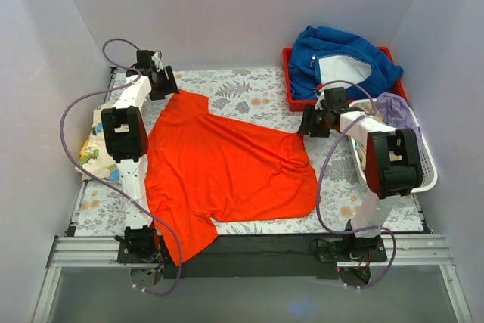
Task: Fold and stack the t-shirts
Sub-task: Fold the tshirt
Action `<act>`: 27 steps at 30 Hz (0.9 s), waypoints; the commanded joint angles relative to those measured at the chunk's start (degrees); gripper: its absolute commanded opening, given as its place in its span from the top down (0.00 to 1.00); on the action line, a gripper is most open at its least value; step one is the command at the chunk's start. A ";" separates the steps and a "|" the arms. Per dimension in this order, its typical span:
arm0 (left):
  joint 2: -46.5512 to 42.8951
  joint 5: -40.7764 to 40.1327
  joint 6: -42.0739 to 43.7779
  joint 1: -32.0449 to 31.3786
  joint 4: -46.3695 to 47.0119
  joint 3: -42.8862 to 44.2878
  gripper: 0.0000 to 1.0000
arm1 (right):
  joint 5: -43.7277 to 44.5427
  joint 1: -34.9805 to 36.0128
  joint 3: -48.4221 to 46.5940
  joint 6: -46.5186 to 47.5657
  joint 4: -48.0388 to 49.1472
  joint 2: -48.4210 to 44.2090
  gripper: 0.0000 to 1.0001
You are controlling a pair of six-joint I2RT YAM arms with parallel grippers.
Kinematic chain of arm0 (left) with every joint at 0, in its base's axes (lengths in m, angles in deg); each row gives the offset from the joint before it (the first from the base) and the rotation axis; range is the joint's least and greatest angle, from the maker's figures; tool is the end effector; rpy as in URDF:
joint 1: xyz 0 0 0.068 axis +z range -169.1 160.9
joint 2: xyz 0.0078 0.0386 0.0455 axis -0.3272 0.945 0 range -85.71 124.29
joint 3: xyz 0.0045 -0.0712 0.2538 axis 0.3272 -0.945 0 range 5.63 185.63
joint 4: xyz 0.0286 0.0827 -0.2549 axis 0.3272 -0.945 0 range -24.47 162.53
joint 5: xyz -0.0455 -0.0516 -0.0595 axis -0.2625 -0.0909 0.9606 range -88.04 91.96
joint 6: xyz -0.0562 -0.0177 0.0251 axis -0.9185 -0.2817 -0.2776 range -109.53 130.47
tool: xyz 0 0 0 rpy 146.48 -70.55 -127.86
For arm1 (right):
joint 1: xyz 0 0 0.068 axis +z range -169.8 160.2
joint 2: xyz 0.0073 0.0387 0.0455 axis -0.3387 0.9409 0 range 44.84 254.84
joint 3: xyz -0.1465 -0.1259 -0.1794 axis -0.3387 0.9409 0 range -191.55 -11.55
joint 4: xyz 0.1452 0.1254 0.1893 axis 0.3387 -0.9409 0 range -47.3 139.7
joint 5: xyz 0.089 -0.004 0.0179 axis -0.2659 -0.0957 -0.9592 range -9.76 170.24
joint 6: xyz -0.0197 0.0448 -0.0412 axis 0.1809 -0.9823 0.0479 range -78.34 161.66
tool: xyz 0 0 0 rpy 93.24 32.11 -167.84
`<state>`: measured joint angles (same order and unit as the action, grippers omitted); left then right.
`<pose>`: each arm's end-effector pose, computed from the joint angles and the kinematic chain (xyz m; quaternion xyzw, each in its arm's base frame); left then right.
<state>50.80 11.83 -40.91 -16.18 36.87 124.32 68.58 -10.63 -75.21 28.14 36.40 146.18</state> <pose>0.5374 0.0189 0.1694 -0.4077 0.8542 -0.2026 0.2512 0.3780 0.0711 0.1602 0.0017 0.9383 0.1593 0.3068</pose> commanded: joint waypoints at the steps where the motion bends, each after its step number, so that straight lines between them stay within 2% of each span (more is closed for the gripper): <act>1: -4.15 -2.75 -0.57 1.82 -2.04 1.89 0.38 | -6.35 0.32 -3.48 -0.98 2.58 0.78 0.41; 6: -0.55 0.06 -1.53 4.02 -2.57 4.26 0.37 | -7.84 0.41 -4.89 -0.90 2.93 3.42 0.45; 12: 2.18 4.28 -2.41 4.82 -2.66 6.73 0.37 | -10.13 0.41 -5.07 -2.30 3.81 4.57 0.59; 13: 2.18 4.37 -2.41 4.82 -2.31 6.38 0.37 | -10.22 0.41 -4.90 -2.30 4.07 4.48 0.67; 15: 1.92 4.72 -2.15 4.82 -1.78 5.06 0.38 | -10.49 0.32 -4.81 -2.48 4.51 4.48 0.76; 16: 1.92 4.72 -2.06 4.82 -1.43 4.62 0.38 | -10.75 0.41 -4.90 -2.39 4.51 4.65 0.87; 18: 2.01 5.07 -1.80 4.73 -1.43 4.09 0.38 | -11.45 0.41 -5.51 -1.78 4.68 5.09 0.99; 27: 2.10 6.21 -1.62 4.82 -0.99 3.56 0.39 | -10.93 0.24 -10.96 0.68 5.48 5.80 0.99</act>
<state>53.18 16.53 -42.88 -11.35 35.30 128.24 58.13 -10.37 -82.42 27.14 39.42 152.08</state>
